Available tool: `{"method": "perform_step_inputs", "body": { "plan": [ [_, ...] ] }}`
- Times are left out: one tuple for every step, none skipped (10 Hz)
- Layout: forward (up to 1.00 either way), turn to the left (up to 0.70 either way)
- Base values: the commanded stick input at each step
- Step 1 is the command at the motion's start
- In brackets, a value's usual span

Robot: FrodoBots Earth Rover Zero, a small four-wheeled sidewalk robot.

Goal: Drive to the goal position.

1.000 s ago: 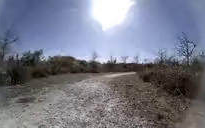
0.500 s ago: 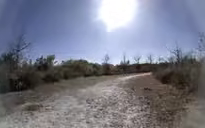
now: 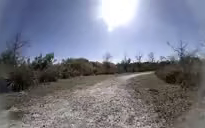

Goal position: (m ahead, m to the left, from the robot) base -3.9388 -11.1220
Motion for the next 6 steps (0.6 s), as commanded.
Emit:
{"method": "perform_step_inputs", "body": {
  "plan": [
    [0.70,-0.13],
    [0.70,-0.04],
    [0.70,0.00],
    [0.70,0.00],
    [0.70,0.00],
    [0.70,0.00]
  ]
}}
